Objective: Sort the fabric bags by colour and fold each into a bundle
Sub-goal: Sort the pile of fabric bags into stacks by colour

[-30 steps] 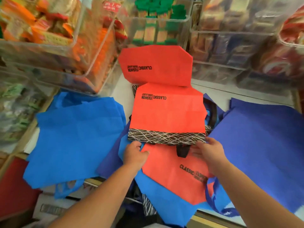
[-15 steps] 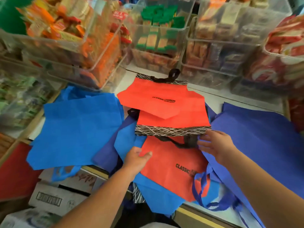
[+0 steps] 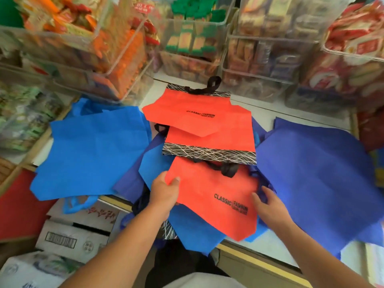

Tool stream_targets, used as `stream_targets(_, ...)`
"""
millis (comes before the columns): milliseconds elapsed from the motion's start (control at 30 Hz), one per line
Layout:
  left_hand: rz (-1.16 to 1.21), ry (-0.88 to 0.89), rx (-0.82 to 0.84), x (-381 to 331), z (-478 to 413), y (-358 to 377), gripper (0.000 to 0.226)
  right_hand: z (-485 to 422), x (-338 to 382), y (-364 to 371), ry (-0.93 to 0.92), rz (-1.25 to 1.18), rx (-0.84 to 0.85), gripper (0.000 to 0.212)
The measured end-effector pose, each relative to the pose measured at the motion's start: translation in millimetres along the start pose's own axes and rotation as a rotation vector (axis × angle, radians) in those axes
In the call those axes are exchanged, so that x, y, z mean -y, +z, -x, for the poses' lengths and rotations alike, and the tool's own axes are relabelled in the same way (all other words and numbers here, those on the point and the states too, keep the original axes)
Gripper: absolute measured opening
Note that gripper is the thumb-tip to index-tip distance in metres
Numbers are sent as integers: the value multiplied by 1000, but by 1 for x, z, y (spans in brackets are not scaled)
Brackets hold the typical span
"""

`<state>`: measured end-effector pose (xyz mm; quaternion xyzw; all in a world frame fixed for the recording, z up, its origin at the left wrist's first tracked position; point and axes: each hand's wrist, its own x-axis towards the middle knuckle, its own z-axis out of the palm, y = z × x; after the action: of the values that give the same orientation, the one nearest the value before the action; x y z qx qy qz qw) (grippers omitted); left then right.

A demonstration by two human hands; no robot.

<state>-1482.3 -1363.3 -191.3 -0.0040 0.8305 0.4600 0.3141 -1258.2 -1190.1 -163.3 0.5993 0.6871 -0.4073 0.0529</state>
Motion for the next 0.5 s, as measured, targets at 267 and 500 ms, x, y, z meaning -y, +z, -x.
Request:
stream_targets(267,597,-84,-203,-75,57,-95,16,97,93,36,-694,251,520,118)
stream_targets(500,703,344,-156,-201,94,-165,21,115,185,-5,-1072,-37,241,27)
